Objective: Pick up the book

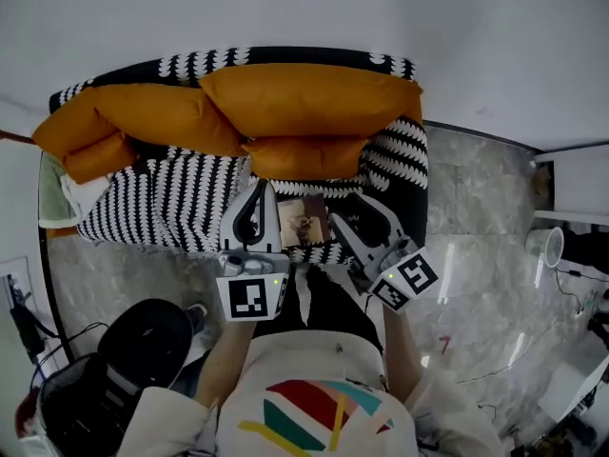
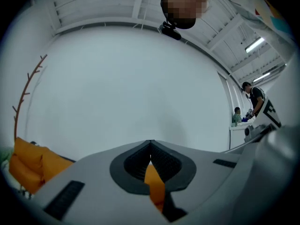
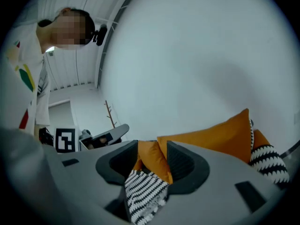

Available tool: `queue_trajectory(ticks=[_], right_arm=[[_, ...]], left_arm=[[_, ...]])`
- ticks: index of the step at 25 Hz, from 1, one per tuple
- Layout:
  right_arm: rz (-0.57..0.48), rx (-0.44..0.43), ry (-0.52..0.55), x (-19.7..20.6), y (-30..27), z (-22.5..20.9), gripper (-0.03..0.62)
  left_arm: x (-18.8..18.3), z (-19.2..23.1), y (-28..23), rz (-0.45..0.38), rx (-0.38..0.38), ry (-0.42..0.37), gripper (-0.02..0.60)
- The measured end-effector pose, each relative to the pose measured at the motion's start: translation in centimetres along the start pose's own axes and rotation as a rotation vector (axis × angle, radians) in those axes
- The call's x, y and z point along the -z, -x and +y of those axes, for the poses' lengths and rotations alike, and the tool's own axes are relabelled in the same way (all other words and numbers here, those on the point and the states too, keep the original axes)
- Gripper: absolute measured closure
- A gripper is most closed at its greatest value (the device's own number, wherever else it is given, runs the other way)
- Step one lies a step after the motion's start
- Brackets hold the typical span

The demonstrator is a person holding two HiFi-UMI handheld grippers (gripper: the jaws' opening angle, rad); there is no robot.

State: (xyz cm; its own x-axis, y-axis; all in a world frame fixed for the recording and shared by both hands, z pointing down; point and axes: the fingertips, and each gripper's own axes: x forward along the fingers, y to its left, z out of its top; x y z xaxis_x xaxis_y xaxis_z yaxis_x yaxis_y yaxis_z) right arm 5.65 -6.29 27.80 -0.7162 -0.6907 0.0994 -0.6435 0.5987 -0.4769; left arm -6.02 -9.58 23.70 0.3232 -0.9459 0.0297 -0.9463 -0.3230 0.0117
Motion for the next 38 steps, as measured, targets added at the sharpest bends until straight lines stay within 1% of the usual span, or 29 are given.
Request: queue_trajectory(ticks=[2,5,7,8,10,12,15,17,20,24,27,30,32,35,38], right_arm=[[0.087,0.027,-0.001,4.6,-1.0,-2.7,0.385],[0.238,0.036,-0.059,13.0,-1.2,-6.8,0.382],[0.354,0.003,-0.078,19.7,-1.4,-8.8,0.382],[0.413,-0.020,-0.086,23.1,-1.4,-9.6,0.381],[0.519,-0.043,-0.119,29.0,-1.1,-11.3,0.343],[0.596,-0.012,-0.152,33.7,-0.4,-13.3,0.331],[0.660,0.059,-0.210,38.6,0.6,-15.9,0.330],[0.691,0.079,-0.249,40.6,0.7,-17.0,0.330],[0.709,0.070,-0.326,42.2,0.1,-18.0,0.330],[0.698,0.046,-0.440,43.0,-0.4,-18.5,0.329],[0.716,0.011,-0.506,42.7,-0.7,-18.5,0.329],[0.749,-0.035,-0.507,42.6,-1.1,-18.1,0.329],[0.753,-0.059,-0.500,42.7,-1.7,-17.9,0.329],[0.756,-0.068,-0.523,43.1,-2.8,-17.5,0.329],[0.774,-0.057,-0.517,44.2,-3.6,-17.6,0.329]], left_arm=[[5.3,-0.5,-0.9,0.070,0.025,0.041,0.577],[12.8,-1.4,-1.9,0.130,0.052,0.090,0.577],[16.9,-1.5,-2.5,0.145,0.074,0.099,0.577],[18.6,-1.5,-2.7,0.145,0.088,0.097,0.577],[21.1,-1.8,-3.2,0.133,0.112,0.089,0.577],[23.3,-2.2,-3.3,0.127,0.123,0.094,0.577],[26.4,-2.3,-3.0,0.140,0.123,0.113,0.577],[27.9,-2.4,-3.0,0.143,0.120,0.122,0.577],[29.3,-2.8,-3.1,0.146,0.111,0.139,0.577],[30.5,-3.4,-3.0,0.152,0.121,0.141,0.577],[31.0,-3.2,-3.0,0.163,0.116,0.147,0.577],[31.3,-2.8,-2.8,0.170,0.106,0.146,0.577],[31.5,-2.7,-2.9,0.168,0.109,0.138,0.577],[32.0,-2.3,-2.7,0.186,0.107,0.134,0.577],[32.4,-1.6,-2.7,0.188,0.094,0.127,0.577]])
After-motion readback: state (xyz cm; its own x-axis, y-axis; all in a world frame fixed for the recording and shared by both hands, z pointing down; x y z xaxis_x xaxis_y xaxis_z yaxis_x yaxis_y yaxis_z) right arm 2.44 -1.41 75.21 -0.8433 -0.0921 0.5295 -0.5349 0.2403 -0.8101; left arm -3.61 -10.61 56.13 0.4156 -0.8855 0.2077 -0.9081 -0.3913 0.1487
